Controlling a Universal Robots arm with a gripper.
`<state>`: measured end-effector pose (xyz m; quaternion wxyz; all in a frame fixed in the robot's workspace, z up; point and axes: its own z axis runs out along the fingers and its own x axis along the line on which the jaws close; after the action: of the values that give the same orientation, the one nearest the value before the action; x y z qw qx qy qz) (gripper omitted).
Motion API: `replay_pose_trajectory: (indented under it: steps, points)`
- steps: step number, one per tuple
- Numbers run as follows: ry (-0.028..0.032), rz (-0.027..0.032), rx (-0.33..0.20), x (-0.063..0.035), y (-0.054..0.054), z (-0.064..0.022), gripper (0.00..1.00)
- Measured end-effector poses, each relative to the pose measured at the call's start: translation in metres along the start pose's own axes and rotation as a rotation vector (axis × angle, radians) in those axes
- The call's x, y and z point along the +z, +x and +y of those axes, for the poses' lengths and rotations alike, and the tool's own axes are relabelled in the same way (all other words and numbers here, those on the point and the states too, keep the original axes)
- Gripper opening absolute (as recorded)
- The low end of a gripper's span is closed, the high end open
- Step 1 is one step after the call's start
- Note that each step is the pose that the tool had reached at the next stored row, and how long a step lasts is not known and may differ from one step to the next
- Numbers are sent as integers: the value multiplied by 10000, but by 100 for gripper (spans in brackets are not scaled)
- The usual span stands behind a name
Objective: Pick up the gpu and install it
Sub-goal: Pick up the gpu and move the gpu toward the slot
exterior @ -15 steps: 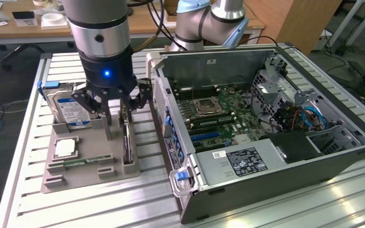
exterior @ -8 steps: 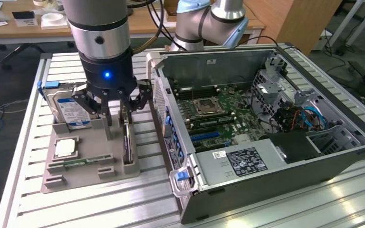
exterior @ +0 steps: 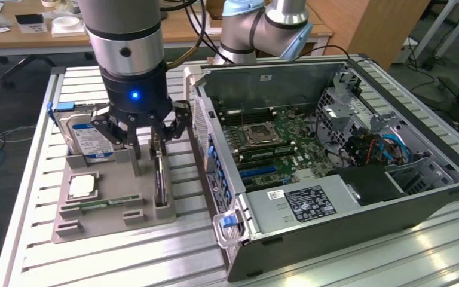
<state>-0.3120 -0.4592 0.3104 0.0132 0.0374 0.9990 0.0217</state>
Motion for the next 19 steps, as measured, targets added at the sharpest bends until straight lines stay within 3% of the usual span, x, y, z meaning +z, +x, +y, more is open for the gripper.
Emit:
replay_pose_trajectory:
  steps: [10,19]
  points:
    - [1,1,1,77,2,-3,47]
    - [0,0,0,84,2,-4,47]
